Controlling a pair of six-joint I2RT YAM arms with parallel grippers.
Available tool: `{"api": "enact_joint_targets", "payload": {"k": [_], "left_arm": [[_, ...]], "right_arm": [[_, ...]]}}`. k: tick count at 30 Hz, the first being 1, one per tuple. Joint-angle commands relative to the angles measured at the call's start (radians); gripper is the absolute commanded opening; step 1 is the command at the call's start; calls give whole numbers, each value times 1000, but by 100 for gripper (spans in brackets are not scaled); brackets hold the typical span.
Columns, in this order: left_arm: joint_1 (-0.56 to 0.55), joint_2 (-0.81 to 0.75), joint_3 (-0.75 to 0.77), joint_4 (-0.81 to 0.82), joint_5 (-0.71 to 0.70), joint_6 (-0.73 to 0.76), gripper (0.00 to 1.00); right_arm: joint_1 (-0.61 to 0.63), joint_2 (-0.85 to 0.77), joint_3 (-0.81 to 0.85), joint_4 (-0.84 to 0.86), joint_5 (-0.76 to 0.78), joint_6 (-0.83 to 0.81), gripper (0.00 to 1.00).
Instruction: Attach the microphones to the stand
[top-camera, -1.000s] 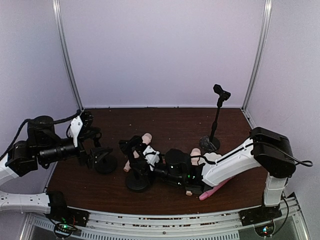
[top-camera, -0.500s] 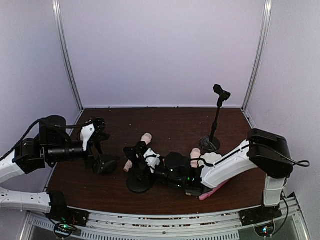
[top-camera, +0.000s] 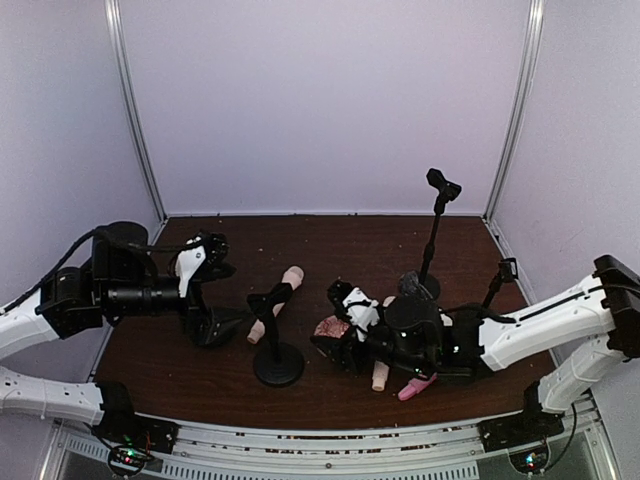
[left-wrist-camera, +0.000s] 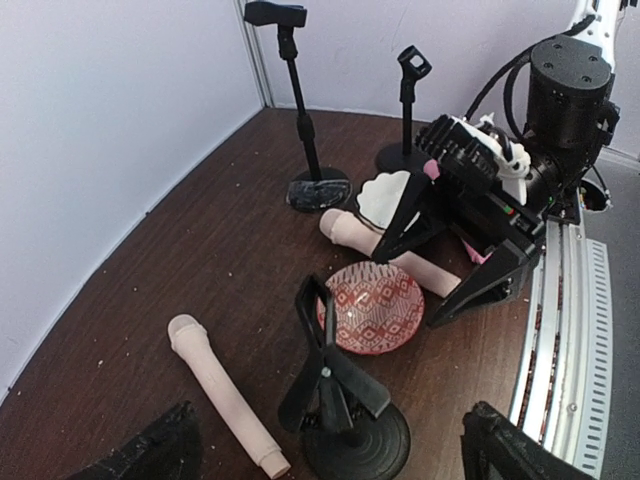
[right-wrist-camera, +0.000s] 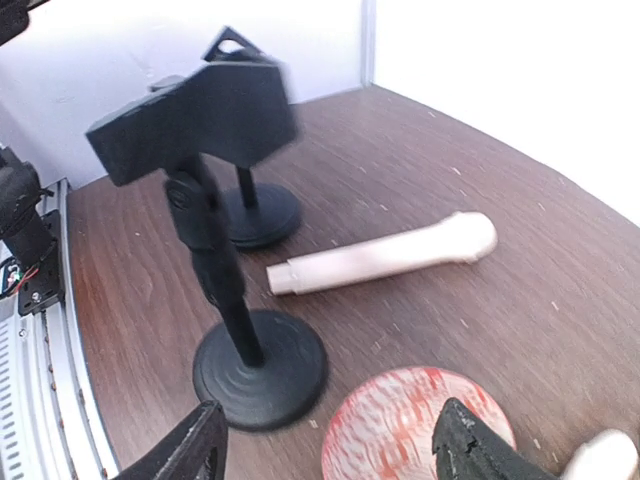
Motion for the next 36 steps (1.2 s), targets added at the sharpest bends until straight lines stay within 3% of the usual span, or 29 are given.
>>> {"api": "enact_joint_targets", "payload": {"k": [1, 9, 14, 17, 20, 25, 36], "left_arm": [[5, 76, 96, 133, 87, -20, 91], [4, 215, 190, 206, 149, -44, 84], [4, 240, 185, 264, 145, -53, 83], [4, 243, 183, 269, 150, -68, 82], [4, 230, 174, 265, 152, -80, 82], [4, 178, 129, 269, 138, -104, 81], [4, 71, 41, 305, 156, -106, 81]], "right_arm": [[6, -167, -28, -361, 146, 187, 70], [10, -434, -79, -866, 202, 588, 58], [10, -488, -107, -945, 183, 672, 50], [9, -416, -60, -961, 161, 673, 47], [8, -241, 34, -994, 122, 679, 46], [9, -11, 241, -1122, 112, 674, 51], [-29, 108, 353, -1219, 20, 777, 54]]}}
